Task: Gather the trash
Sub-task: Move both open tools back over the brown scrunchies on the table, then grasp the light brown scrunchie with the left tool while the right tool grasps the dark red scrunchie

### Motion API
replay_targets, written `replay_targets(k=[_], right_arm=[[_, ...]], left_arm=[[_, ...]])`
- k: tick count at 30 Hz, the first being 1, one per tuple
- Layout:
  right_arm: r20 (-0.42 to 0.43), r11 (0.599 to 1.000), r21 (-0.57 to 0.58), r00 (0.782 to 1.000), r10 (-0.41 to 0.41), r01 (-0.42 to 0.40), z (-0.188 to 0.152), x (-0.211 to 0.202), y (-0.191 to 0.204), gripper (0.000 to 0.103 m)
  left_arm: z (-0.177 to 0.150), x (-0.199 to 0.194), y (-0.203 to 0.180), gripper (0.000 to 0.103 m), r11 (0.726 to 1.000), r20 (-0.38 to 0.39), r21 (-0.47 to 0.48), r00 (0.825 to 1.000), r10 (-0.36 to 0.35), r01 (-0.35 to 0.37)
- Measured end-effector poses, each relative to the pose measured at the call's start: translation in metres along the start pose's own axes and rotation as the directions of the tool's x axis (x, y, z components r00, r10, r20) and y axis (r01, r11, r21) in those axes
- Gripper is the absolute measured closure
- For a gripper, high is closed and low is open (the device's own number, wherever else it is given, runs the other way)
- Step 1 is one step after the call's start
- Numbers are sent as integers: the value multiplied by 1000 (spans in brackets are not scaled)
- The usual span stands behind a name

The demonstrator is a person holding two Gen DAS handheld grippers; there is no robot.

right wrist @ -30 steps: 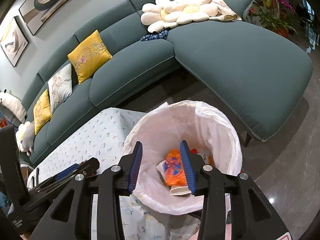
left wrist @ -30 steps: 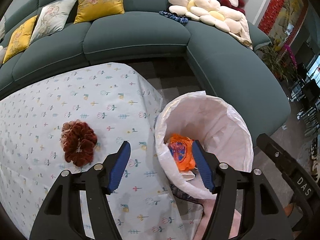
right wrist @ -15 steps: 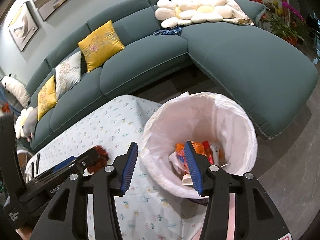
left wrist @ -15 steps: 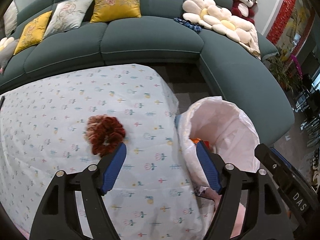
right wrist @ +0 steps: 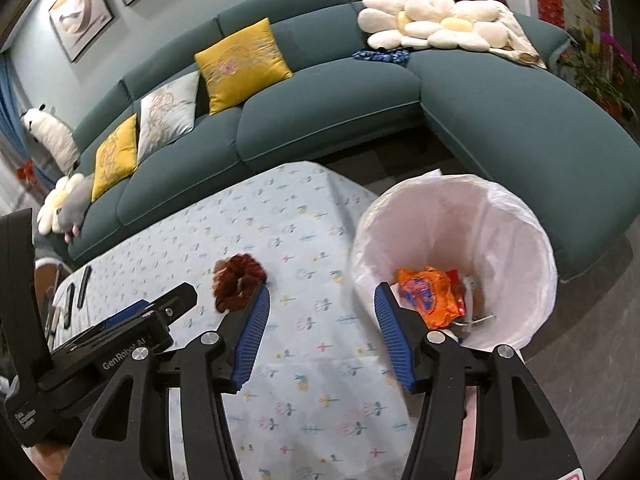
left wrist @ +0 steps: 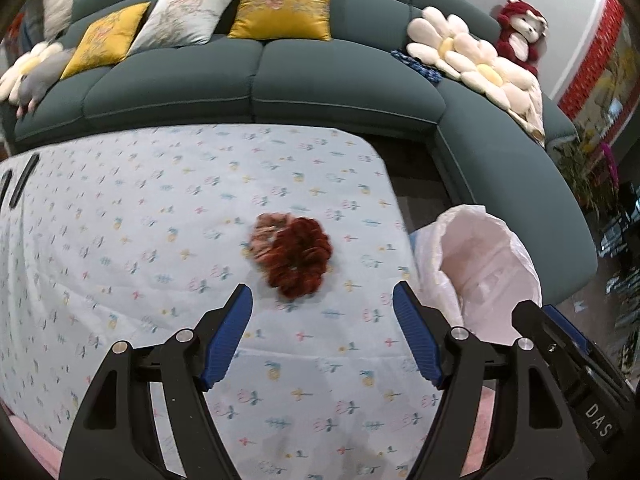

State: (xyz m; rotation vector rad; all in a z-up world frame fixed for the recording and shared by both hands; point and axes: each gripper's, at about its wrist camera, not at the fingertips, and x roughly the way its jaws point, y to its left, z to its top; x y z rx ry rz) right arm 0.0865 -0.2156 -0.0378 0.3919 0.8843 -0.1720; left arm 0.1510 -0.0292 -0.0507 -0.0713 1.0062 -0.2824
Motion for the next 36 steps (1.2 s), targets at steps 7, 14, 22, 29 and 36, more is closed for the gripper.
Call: replay_targets(k=[7, 14, 22, 29, 36], right_arm=[[-42, 999, -43, 999, 16, -18, -13, 14, 32, 45], [-92, 997, -75, 996, 24, -30, -23, 35, 58, 45], [-140, 996, -88, 990, 21, -33, -21, 69, 77, 45], [-188, 996, -81, 982, 5, -20, -13, 112, 83, 45], [-237, 998, -62, 972, -10, -5, -1, 159, 81, 47]], left_arm=[[-14, 0, 50, 31, 995, -18, -86, 999, 43, -44], [-21, 6, 87, 31, 987, -37, -145, 997, 69, -74], [-15, 23, 113, 31, 978, -68, -190, 995, 77, -89], [7, 53, 113, 30, 978, -97, -192, 994, 59, -77], [40, 99, 108, 31, 980, -138, -190, 990, 32, -58]])
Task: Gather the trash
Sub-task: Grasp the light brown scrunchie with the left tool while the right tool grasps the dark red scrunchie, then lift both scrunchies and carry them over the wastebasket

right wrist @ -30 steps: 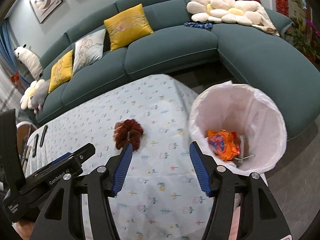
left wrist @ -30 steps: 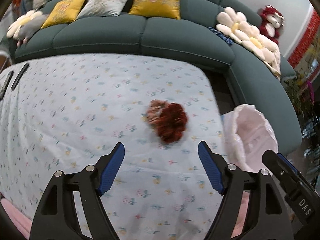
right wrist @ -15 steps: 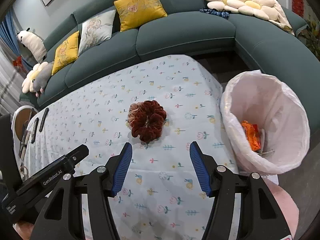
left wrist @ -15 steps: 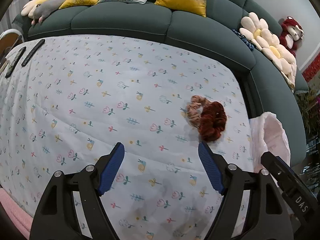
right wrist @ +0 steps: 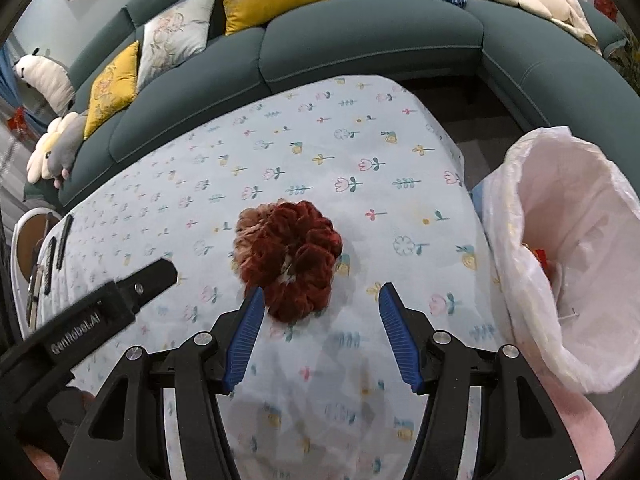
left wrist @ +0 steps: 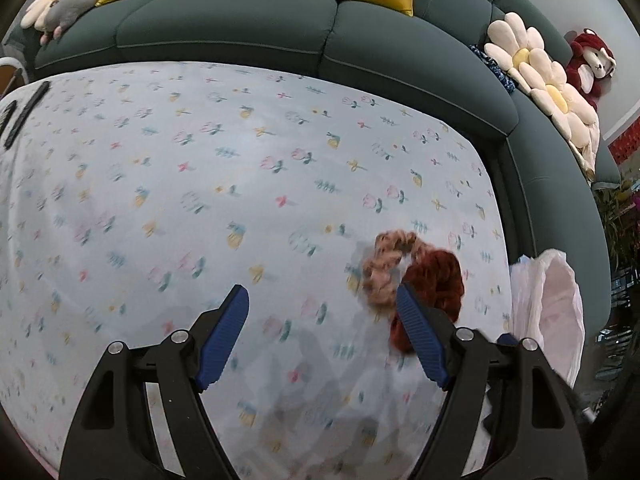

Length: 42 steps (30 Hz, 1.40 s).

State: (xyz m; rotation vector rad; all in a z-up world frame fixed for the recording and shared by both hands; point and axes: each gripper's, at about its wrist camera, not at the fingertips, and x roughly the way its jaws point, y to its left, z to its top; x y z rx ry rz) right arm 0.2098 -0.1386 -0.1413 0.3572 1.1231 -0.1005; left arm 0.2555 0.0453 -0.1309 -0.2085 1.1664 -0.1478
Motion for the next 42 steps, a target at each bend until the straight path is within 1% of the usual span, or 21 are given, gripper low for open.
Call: replay_targets(k=[2, 4, 6, 10, 12, 13, 14, 16, 17, 18, 19, 21, 22, 28, 33, 37, 42], right_arm=[[-15, 1000, 9, 1000, 3, -3, 7, 13, -1, 49], [-26, 1000, 11, 1000, 9, -9, 12, 21, 0, 53], [-41, 1000, 3, 999, 11, -11, 16, 33, 3, 60], [-66, 1000, 9, 998, 14, -13, 17, 48, 3, 69], [-82, 1000, 13, 996, 17, -16, 14, 55, 1, 82], [-84, 1000, 15, 996, 20, -19, 13, 57, 0, 83], [-71, 1000, 18, 997, 27, -26, 10, 56, -2, 84], [-64, 999, 28, 997, 38, -36, 5, 54, -5, 86], [-62, 998, 41, 997, 48, -46, 2, 53, -7, 86], [-61, 998, 47, 997, 53, -50, 1, 52, -9, 87], [-59, 997, 53, 997, 57, -54, -2, 50, -11, 87], [-57, 996, 60, 996, 66, -62, -7, 47, -14, 88], [-56, 996, 58, 996, 68, -65, -11, 46, -14, 88], [-77, 997, 45, 995, 67, -63, -32, 35, -18, 88], [-108, 994, 79, 990, 86, -78, -60, 20, -22, 88], [-128, 992, 95, 987, 97, -85, -86, 5, -29, 88], [-118, 993, 80, 989, 92, -83, -109, -19, -36, 88]], left_arm=[[7, 10, -3, 31, 1000, -12, -7, 1000, -7, 6], [15, 21, -7, 31, 1000, -26, -15, 999, -26, 26], [20, 31, -12, 31, 999, -42, -18, 998, -46, 45], [26, 50, -22, 34, 997, -77, -2, 994, -74, 74], [25, 60, -27, 43, 997, -96, 19, 993, -74, 76], [23, 65, -29, 46, 997, -108, 29, 992, -72, 76], [22, 68, -31, 52, 997, -115, 34, 991, -71, 75], [19, 69, -35, 56, 996, -95, 64, 994, -51, 57], [17, 69, -36, 63, 996, -95, 77, 995, -43, 50], [16, 68, -38, 73, 994, -92, 95, 995, -37, 45], [14, 68, -38, 78, 993, -99, 101, 994, -43, 53], [9, 66, -37, 84, 993, -105, 101, 993, -47, 58], [5, 64, -35, 86, 993, -109, 101, 993, -50, 61], [-28, 47, -25, 87, 994, -111, 99, 993, -36, 47], [-63, 28, -19, 88, 995, -129, 89, 991, -24, 35], [-91, 13, -15, 89, 995, -136, 101, 991, -7, 21], [-114, -9, -14, 90, 993, -122, 114, 993, 5, 9]])
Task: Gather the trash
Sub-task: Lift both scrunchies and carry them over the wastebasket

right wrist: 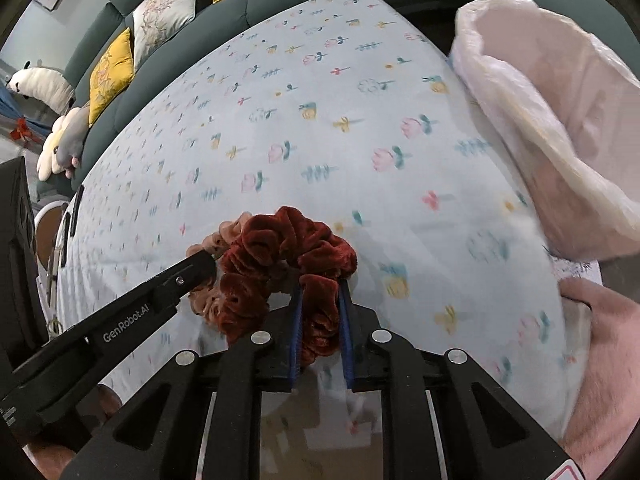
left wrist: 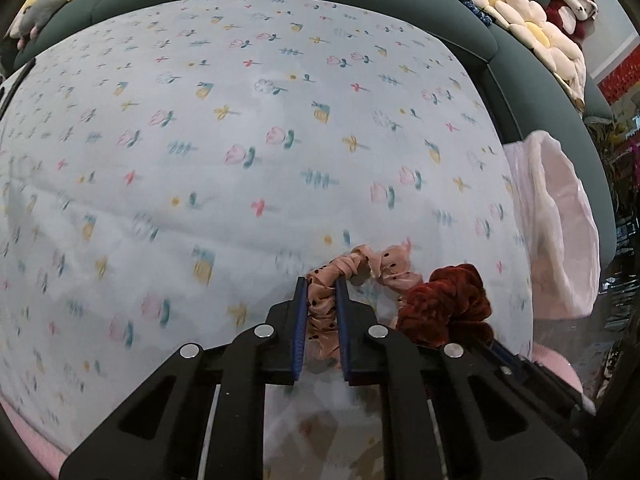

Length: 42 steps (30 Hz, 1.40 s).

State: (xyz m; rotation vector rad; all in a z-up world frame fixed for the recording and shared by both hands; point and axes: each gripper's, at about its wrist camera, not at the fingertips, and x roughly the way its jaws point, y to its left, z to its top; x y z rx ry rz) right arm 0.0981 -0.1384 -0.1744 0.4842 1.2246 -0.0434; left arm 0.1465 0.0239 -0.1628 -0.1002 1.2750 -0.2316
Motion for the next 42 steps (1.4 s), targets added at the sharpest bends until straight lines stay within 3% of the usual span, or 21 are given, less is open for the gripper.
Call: replay_targets(k=[14, 23, 34, 42], right_arm=[[150, 999, -38, 989, 17, -12, -18, -76, -9, 89], [224, 999, -34, 974, 21, -14, -26, -108, -20, 89], [306, 1000, -19, 952, -2, 8, -16, -136, -40, 89], [369, 997, 73, 928, -60, 36, 10, -160, -88, 89]], left_arm=[[-26, -57, -11, 91, 1000, 110, 27, 994, 4, -7], [-32, -86, -38, 91, 996, 173, 93, 985, -21, 5], [-22, -103, -93, 91, 980, 199, 192, 975, -94, 55], [2, -99, -161, 91, 953, 195, 287, 968, -158, 98]])
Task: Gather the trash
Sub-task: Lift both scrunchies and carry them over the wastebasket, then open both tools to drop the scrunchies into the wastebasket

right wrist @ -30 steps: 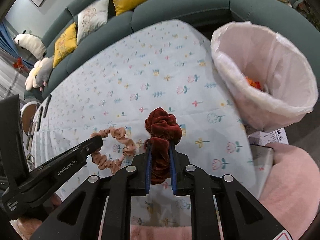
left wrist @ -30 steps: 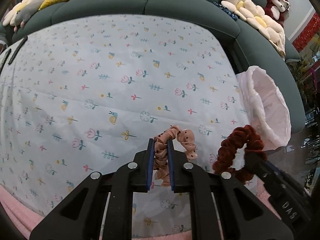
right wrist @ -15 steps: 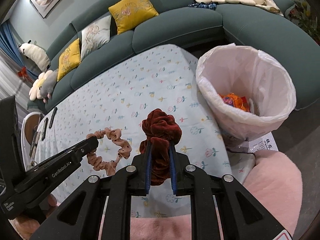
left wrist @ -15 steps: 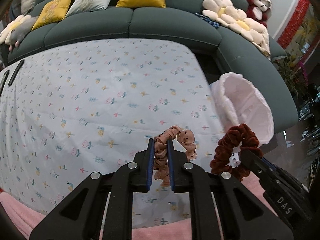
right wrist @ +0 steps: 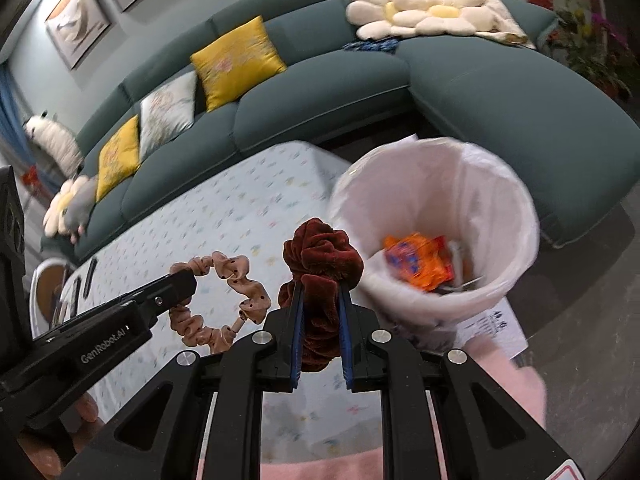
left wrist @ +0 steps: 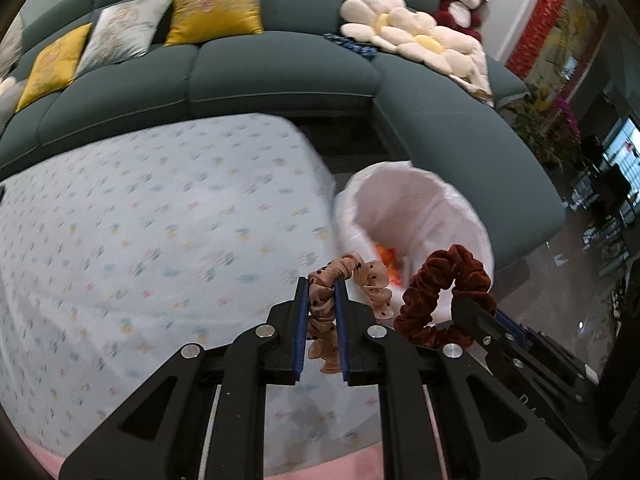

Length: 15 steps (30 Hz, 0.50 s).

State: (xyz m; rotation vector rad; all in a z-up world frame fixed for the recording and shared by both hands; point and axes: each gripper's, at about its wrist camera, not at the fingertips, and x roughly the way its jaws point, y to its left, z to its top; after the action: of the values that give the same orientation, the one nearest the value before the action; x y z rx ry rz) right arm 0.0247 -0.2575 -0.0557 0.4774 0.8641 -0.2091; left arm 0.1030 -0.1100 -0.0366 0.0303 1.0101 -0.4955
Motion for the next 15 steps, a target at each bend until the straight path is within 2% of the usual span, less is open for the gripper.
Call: replay_targets(k=[7, 11, 15], right_arm=[[34, 995, 86, 998, -51, 48, 28, -5, -54, 89], [39, 991, 115, 997, -68, 63, 39, -3, -75, 89], [39, 990, 125, 996, -77, 71, 50, 3, -87, 89]], left_arm=[[31, 26, -50, 90, 997, -21, 61, 998, -54, 55], [45, 44, -74, 86, 994, -32, 82, 997, -71, 73], [53, 55, -87, 71, 994, -36, 91, 998, -57, 60]])
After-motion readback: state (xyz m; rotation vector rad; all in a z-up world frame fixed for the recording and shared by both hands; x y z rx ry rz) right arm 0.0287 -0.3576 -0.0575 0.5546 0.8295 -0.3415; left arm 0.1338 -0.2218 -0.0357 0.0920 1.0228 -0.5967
